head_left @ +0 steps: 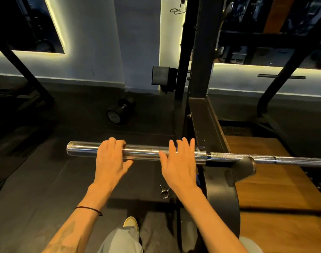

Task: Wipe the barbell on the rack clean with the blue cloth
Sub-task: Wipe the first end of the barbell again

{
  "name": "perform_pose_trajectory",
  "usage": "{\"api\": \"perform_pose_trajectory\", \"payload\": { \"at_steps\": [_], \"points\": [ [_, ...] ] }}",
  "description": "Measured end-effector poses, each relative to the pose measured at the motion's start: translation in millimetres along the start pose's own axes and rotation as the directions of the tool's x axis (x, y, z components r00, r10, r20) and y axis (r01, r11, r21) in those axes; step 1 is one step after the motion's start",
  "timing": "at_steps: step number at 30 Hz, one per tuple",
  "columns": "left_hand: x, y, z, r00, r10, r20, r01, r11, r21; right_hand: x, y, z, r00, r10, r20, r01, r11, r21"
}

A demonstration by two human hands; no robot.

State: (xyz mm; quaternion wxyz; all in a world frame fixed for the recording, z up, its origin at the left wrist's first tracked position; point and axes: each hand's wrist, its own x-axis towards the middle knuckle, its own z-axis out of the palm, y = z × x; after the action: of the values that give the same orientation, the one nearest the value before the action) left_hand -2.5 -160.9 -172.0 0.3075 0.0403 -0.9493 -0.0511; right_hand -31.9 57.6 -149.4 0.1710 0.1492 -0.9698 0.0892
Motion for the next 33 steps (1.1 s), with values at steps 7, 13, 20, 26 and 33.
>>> {"api": "perform_pose_trajectory", "payload": {
  "at_steps": [7, 13, 20, 26, 33],
  "points": [
    [6, 1, -1, 0.999, -0.017, 0.048, 0.018, 0.999, -0.027, 5, -54, 7, 0.986, -0.168, -0.001, 0.168, 0.982, 0.088],
    [5, 1, 2, 0.997, -0.010, 0.080, 0.015, 0.998, -0.066, 4, -12, 1, 0.985, -0.140, -0.106, 0.153, 0.981, 0.124],
    [1, 1, 2, 0.996, -0.050, 0.069, 0.065, 0.971, -0.228, -17, 44, 3, 0.986, -0.020, -0.168, 0.036, 0.995, 0.091],
    [-1, 3, 3, 0.997, -0.055, 0.059, 0.068, 0.966, -0.250, -22, 44, 6, 0.950, -0.009, -0.312, 0.079, 0.974, 0.212],
    [-3, 4, 2, 0.996, -0.061, 0.063, 0.076, 0.962, -0.262, -7, 29, -3, 0.937, 0.079, -0.342, 0.082, 0.898, 0.433]
  ]
}}
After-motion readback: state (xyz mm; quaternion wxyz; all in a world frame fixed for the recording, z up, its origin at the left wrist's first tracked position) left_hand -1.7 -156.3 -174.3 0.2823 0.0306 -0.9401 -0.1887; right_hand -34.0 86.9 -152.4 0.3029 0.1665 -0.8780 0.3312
